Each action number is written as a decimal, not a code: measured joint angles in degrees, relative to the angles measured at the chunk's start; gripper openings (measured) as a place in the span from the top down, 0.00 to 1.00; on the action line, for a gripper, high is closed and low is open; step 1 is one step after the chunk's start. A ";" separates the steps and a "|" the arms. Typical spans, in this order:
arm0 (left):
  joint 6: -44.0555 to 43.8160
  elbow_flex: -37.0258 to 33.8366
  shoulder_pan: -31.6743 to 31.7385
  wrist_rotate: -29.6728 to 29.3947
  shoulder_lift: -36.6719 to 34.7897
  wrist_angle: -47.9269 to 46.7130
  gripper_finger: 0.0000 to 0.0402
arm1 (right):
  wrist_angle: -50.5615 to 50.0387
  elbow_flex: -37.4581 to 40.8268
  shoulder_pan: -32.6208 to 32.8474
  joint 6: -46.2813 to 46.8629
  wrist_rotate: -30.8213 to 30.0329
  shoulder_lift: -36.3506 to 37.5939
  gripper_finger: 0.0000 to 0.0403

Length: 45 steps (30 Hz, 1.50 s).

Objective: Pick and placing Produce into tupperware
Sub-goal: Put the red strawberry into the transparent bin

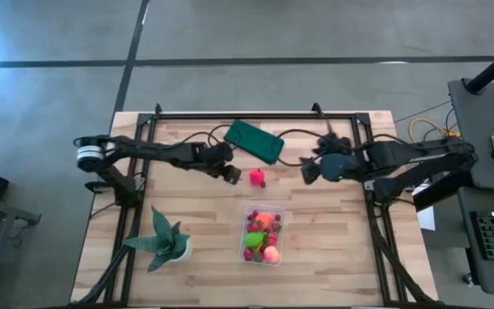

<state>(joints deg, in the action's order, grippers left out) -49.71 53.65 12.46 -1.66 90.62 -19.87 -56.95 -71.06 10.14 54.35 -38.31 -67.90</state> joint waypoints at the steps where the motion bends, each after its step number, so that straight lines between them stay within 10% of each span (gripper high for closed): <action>1: -3.25 0.00 0.73 3.20 1.55 1.06 0.57 | -1.49 0.11 -0.05 0.64 -1.02 0.87 0.37; 32: -6.53 4.58 2.22 -1.96 12.05 4.21 0.57 | -3.59 4.85 -0.43 3.31 -3.77 2.10 0.38; 45: -3.90 4.98 2.22 -2.02 12.27 4.08 0.78 | -2.36 4.88 -0.43 3.76 -3.81 2.10 0.38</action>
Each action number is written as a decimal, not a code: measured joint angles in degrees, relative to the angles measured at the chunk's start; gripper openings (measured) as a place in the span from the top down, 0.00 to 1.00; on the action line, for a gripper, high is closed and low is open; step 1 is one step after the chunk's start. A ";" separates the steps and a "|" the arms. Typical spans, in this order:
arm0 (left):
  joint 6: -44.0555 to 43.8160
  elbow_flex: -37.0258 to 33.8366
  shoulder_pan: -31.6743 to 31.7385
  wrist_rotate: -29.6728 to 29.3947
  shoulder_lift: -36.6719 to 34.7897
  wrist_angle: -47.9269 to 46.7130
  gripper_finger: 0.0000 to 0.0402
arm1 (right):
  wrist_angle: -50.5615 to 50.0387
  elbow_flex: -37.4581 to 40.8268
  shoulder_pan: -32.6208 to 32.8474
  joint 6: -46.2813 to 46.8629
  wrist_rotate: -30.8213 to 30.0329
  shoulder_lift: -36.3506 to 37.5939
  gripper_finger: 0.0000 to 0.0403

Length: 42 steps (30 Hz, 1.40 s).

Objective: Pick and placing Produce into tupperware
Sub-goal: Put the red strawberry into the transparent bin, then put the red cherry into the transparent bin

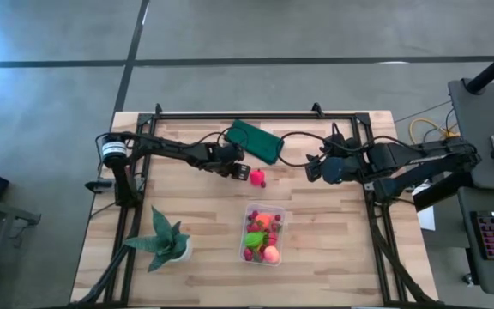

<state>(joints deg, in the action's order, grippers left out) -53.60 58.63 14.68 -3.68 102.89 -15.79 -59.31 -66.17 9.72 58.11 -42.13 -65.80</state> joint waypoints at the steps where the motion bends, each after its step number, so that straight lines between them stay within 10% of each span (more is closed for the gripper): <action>1: 0.01 0.03 0.00 0.02 0.00 0.00 0.78 | 0.06 0.00 0.00 0.00 0.00 0.00 0.39; 18: 13.78 4.28 -7.82 8.93 -13.39 7.54 0.77 | 0.16 0.00 -0.02 0.31 0.04 0.02 0.39; 27: 11.69 4.47 -19.76 14.59 -9.41 11.28 0.77 | -0.08 0.13 -0.02 3.85 0.53 0.02 0.39; 42: -1.69 4.33 -26.16 -2.69 -7.34 12.72 0.53 | -0.16 2.38 0.13 6.35 8.23 0.02 0.36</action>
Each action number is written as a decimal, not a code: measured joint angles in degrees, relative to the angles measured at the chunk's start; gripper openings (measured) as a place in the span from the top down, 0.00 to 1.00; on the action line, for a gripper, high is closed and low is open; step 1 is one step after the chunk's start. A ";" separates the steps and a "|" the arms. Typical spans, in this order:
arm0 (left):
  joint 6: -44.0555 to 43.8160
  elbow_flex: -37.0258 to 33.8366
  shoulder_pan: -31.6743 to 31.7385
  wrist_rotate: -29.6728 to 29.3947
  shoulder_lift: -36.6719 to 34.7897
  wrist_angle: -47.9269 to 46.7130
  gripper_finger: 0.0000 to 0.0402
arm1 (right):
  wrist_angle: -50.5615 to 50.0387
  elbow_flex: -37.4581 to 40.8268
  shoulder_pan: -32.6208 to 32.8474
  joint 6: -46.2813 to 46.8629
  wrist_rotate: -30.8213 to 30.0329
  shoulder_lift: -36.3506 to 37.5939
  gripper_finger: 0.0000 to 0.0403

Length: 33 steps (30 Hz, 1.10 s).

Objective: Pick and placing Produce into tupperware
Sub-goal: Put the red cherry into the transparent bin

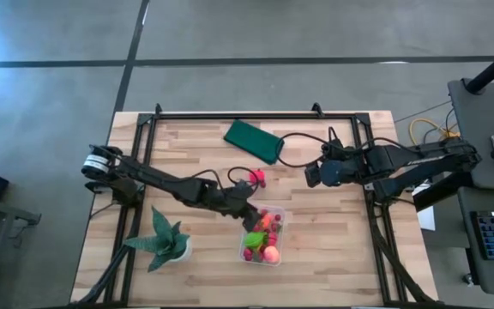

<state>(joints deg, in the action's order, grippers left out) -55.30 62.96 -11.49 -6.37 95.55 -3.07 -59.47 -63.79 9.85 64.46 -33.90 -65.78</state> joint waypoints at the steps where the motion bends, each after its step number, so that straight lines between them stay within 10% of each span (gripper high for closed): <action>1: -0.81 0.01 -0.02 -0.02 0.00 -0.08 0.51 | 0.03 0.14 0.00 -0.32 -0.10 0.00 0.36; 15: -4.58 -0.28 0.38 -9.55 -8.61 -2.14 0.42 | 4.84 5.36 -4.05 -9.13 14.47 -2.75 0.37; 26: -16.37 -1.58 0.99 -23.22 -22.24 -36.41 0.42 | 18.24 5.22 -9.50 -24.25 24.01 -18.29 0.39; 33: -17.57 -6.11 3.12 -23.36 -26.90 -40.37 0.42 | 22.35 -2.15 -13.41 -31.81 23.88 -30.84 0.37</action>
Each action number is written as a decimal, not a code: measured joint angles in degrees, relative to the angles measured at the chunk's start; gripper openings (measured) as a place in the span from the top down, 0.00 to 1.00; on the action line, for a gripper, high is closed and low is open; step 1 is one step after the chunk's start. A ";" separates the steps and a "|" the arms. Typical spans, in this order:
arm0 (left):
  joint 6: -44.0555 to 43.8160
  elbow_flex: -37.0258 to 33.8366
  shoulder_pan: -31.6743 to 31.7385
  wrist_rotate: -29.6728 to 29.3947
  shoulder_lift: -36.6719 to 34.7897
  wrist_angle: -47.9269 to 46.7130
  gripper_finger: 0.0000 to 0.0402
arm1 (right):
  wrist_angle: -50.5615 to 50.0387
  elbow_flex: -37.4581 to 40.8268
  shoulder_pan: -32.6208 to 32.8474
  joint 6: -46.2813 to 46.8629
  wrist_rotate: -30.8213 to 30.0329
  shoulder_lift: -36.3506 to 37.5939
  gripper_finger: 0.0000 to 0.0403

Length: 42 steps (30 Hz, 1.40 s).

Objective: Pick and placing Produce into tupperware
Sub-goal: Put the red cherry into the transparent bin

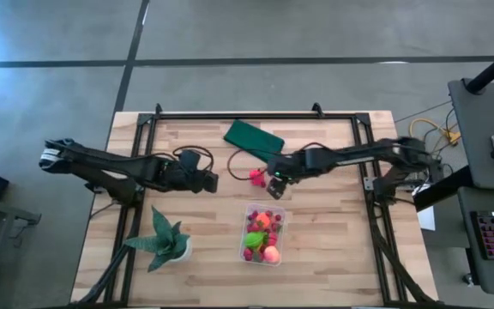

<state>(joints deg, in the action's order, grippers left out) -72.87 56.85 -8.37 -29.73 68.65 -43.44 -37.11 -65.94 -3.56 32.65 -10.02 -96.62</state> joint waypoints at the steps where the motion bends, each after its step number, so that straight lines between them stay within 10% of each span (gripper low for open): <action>1: 0.12 -0.52 0.54 -0.05 -0.51 0.30 0.42 | 0.02 -1.39 -0.59 -0.95 0.01 -1.81 0.36; 13: 0.16 -6.93 4.52 2.67 -7.73 0.99 0.42 | -2.59 -10.77 -6.09 0.60 11.87 -13.64 0.33; 42: 1.48 -7.70 6.17 2.98 -9.72 2.77 0.42 | -4.56 -16.34 -5.72 0.34 14.34 -21.07 0.52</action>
<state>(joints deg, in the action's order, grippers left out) -71.38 49.15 -2.20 -26.75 58.93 -40.67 -41.67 -82.28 -9.28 32.99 4.32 -117.68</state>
